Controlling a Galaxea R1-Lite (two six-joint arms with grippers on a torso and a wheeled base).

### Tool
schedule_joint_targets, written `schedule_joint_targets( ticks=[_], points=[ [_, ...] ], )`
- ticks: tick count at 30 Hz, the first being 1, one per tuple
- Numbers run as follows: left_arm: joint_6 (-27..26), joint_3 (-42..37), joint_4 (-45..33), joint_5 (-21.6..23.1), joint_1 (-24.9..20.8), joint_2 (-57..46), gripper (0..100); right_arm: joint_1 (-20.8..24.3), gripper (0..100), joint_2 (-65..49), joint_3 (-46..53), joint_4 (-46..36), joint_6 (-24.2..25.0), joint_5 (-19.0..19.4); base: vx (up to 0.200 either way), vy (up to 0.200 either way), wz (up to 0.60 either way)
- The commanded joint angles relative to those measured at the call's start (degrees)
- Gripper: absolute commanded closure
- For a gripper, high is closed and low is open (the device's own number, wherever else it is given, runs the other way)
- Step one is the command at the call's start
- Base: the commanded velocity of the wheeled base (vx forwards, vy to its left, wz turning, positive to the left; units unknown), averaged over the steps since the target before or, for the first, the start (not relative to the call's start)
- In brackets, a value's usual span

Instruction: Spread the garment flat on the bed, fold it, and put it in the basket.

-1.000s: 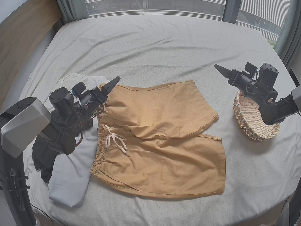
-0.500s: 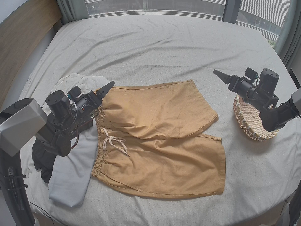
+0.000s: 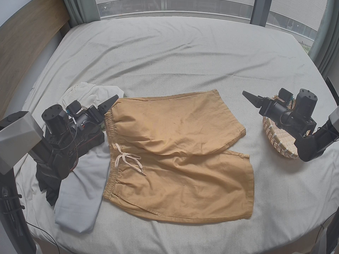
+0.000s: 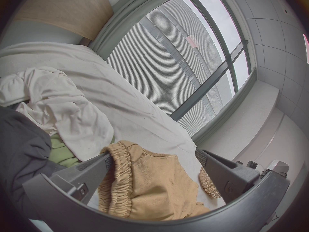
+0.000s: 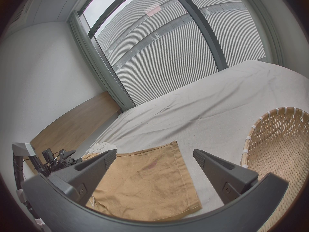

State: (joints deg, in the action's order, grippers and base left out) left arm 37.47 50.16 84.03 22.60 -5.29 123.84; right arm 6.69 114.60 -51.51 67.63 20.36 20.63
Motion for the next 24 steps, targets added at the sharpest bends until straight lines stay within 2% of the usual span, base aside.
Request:
schedule_joint_targets(
  ticks=[1,6,10,12,13,18,21,23,24],
  points=[
    [-0.1,-3.8,0.3,0.3,2.0,-3.5,0,0.2,0,-2.0,4.4,0.7,-0.1,0.0,0.000,0.000,0.00],
    [-1.0,-7.4,0.6,0.5,2.7,-5.6,0,0.2,0,-2.8,7.5,1.4,-0.1,0.1,0.000,0.000,0.00],
    [-6.7,-12.8,4.7,1.4,2.6,-5.7,0,0.3,0,-4.5,12.1,1.5,-0.1,0.2,0.000,0.000,0.00],
    [-7.1,-13.1,4.7,1.6,2.6,-5.8,0,0.3,0,-4.7,12.5,1.5,0.0,0.2,0.000,0.000,0.00],
    [-8.3,-15.4,5.1,3.8,2.6,-6.7,0,0.3,0,-5.6,15.5,2.7,0.1,0.5,0.000,0.000,0.00],
    [-7.4,-20.6,5.1,10.9,4.6,-10.4,0,0.3,0,-5.9,20.9,8.3,0.4,0.8,0.000,0.000,0.00],
    [-7.9,-24.3,5.1,17.1,5.4,-12.0,0,0.3,0,-5.5,23.3,10.1,1.0,1.2,0.000,0.000,0.00],
    [-7.9,-24.3,5.1,17.1,5.4,-12.0,0,0.3,0,-5.5,23.3,10.1,1.0,1.2,0.000,0.000,0.00],
    [-8.4,-28.4,5.1,21.3,5.8,-14.5,0,0.1,0,-3.7,23.6,10.6,0.9,1.4,0.000,0.000,0.00]
  ],
)
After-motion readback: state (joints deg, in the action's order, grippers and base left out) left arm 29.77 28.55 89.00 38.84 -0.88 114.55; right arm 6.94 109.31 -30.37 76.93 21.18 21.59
